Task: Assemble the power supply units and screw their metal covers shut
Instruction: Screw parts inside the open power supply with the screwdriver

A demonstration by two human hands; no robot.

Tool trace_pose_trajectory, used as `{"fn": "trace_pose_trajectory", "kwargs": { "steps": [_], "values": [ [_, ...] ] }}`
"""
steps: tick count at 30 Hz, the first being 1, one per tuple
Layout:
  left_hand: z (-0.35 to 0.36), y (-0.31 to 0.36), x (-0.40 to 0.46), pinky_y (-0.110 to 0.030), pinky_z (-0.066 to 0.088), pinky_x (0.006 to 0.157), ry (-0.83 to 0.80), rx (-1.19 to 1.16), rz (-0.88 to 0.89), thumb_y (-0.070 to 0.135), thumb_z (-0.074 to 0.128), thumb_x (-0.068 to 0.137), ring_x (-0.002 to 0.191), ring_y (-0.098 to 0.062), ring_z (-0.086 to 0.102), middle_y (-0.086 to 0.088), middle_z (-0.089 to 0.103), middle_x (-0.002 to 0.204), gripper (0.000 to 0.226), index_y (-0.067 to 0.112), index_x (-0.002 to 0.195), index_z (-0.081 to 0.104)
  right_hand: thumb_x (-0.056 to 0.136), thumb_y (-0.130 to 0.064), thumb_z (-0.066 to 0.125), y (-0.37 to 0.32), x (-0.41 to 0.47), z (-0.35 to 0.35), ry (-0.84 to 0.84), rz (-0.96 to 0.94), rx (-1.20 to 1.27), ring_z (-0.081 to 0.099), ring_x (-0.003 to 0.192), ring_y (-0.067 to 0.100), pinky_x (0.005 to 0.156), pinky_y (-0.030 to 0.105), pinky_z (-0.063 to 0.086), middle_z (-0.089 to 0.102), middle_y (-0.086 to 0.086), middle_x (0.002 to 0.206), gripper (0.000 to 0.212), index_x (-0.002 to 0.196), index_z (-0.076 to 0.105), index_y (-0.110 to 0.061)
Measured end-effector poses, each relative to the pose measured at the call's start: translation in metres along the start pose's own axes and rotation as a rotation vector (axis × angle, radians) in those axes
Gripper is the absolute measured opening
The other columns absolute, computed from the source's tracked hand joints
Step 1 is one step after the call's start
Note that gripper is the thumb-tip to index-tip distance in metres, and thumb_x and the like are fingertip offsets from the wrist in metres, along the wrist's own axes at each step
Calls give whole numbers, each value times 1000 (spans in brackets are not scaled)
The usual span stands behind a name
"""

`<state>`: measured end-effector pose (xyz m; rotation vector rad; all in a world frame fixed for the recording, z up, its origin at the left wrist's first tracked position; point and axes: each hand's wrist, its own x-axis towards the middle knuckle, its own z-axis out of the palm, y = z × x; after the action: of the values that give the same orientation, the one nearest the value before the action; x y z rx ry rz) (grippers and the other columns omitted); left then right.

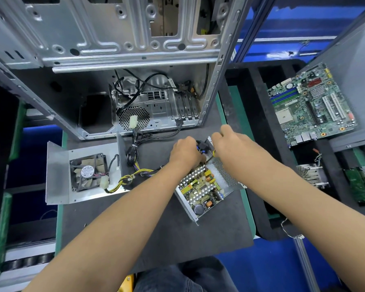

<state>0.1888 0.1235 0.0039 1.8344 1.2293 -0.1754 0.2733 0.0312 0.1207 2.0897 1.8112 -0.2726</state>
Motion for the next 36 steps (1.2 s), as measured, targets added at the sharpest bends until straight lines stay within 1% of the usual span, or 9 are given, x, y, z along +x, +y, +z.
{"fn": "trace_pose_trajectory", "kwargs": {
  "steps": [4, 9, 14, 18, 22, 24, 29, 32, 36],
  "values": [
    [0, 1, 0, -42, 55, 71, 6, -6, -3, 27, 79, 77, 93, -40, 65, -19, 66, 90, 33, 8, 76, 52, 104, -23, 51, -1, 2, -3, -11, 41, -36, 62, 88, 30, 62, 33, 40, 36, 3, 82, 13, 105, 47, -11],
    [-1, 1, 0, -43, 58, 74, -5, 3, -1, 25, 79, 77, 91, -39, 66, -18, 68, 91, 27, 6, 83, 59, 88, 6, 51, 2, -3, -6, -18, 0, 35, 33, 60, 15, 49, 26, 26, 28, 6, 97, 26, 104, 42, -12],
    [-1, 1, -2, -37, 52, 67, 9, -19, -10, 24, 77, 78, 93, -41, 65, -18, 66, 88, 27, 9, 73, 54, 103, -15, 49, -1, -3, -3, -27, 20, 1, 53, 82, 29, 63, 33, 39, 32, 2, 82, 10, 112, 47, -13],
    [-1, 2, -2, -42, 58, 77, -1, -15, -24, 27, 80, 77, 93, -38, 65, -17, 68, 95, 27, 8, 89, 65, 88, 3, 56, 4, -3, -3, 13, 14, 43, 43, 74, 24, 62, 32, 36, 32, 7, 99, 29, 107, 41, -11],
    [-1, 4, -4, -38, 50, 66, 21, -6, -24, 22, 75, 78, 90, -41, 65, -18, 64, 84, 33, 14, 64, 46, 102, -19, 51, -5, 1, -3, 45, 31, -72, 64, 91, 30, 61, 33, 37, 46, 5, 85, 12, 108, 52, -9],
    [-2, 4, -5, -40, 50, 67, 24, 1, -22, 20, 71, 81, 87, -40, 63, -18, 64, 85, 31, 13, 65, 45, 103, -26, 49, -7, 3, -4, 49, -9, -56, 58, 94, 30, 64, 33, 34, 51, 10, 105, 21, 115, 47, -9],
    [-3, 4, -6, -39, 53, 70, 2, -1, -14, 24, 77, 77, 92, -39, 64, -17, 65, 90, 29, 10, 76, 53, 93, 1, 49, -3, 0, -7, 26, -61, -91, 39, 61, 19, 49, 25, 20, 33, 8, 98, 20, 109, 46, -11],
    [-3, 4, -7, -40, 54, 72, 9, -13, -18, 25, 77, 78, 95, -40, 64, -20, 67, 99, 28, 8, 81, 55, 103, -14, 50, -5, -3, -5, 25, 10, -96, 59, 83, 28, 57, 28, 34, 40, 6, 97, 10, 112, 48, -9],
    [-3, 5, -6, -42, 56, 77, -11, 8, -22, 26, 79, 78, 95, -38, 64, -19, 68, 98, 30, 9, 82, 56, 85, 3, 54, -2, -4, -1, 44, -39, -104, 37, 76, 23, 52, 26, 18, 37, 8, 107, 32, 111, 42, -11]
  ]
}}
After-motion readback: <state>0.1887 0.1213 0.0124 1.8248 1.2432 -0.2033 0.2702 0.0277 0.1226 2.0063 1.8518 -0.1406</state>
